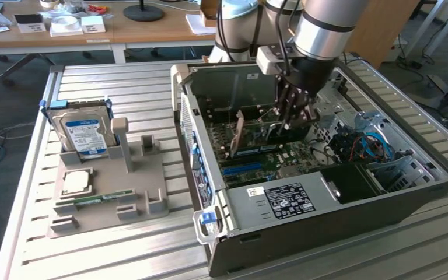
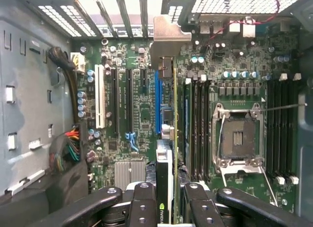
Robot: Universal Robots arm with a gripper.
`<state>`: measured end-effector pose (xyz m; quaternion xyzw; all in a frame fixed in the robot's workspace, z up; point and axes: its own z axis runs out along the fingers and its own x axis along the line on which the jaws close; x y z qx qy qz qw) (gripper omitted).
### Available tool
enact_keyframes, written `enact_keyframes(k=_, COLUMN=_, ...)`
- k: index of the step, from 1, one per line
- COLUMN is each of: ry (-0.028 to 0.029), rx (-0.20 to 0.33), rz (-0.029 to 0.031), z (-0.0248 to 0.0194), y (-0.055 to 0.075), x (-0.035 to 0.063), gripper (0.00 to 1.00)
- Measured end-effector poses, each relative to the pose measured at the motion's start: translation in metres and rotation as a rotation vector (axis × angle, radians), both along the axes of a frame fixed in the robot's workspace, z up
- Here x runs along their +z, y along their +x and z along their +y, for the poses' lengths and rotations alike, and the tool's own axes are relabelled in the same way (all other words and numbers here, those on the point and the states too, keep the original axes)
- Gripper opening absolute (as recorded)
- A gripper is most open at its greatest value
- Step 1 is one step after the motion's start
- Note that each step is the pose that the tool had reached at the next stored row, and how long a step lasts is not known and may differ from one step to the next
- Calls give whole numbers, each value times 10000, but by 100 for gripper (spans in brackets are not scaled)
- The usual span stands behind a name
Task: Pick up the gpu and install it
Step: 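Insert the gpu into the slot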
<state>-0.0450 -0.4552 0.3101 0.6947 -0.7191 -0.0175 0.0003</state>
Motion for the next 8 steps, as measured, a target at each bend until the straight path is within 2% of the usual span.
enact_keyframes(k=5, ry=0, rx=19, rz=-18, z=-3, y=-76, x=-37, gripper=26)
enact_keyframes(k=8, ry=-1, rx=20, rz=-19, z=-3, y=-78, x=-38, gripper=26)
